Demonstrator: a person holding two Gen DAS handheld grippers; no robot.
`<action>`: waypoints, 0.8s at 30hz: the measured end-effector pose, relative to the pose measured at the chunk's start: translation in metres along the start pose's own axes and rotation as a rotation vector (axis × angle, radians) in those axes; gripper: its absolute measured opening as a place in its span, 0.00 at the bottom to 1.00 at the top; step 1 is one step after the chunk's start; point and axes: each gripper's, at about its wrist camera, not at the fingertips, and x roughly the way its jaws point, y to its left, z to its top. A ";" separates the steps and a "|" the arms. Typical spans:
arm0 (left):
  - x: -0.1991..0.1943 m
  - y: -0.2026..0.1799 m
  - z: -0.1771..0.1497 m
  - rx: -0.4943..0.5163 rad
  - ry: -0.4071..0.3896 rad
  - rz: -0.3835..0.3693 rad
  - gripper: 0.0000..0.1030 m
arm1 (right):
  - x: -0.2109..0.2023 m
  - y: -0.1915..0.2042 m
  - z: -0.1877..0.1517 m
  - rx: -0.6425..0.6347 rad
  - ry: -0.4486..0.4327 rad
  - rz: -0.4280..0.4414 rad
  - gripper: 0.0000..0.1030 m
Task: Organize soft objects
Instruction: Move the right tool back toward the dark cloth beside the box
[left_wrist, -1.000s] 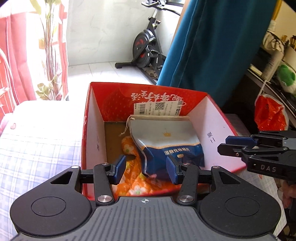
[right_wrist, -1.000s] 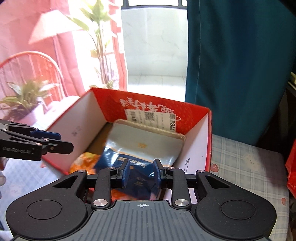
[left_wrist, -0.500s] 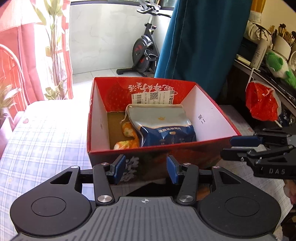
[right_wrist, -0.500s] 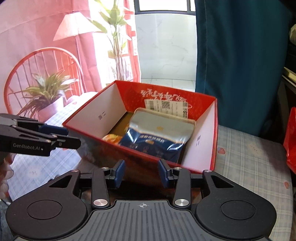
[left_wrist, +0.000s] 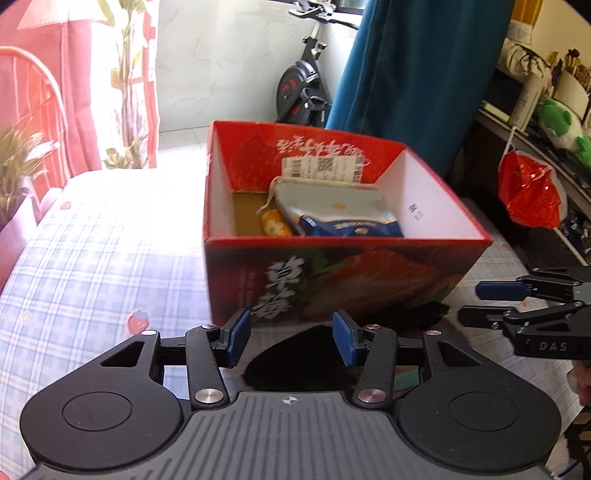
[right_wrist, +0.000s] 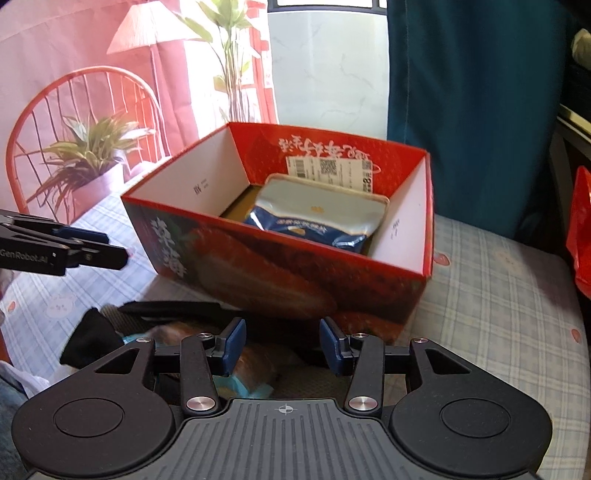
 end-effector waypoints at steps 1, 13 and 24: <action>0.000 0.002 -0.001 -0.003 0.002 0.005 0.50 | 0.001 -0.001 -0.001 0.003 0.002 -0.003 0.40; 0.006 0.026 -0.019 -0.038 0.034 0.019 0.50 | 0.008 -0.016 -0.012 0.023 0.009 -0.021 0.42; 0.018 0.033 -0.034 -0.045 0.086 -0.031 0.53 | 0.019 -0.031 -0.020 0.034 0.025 -0.052 0.44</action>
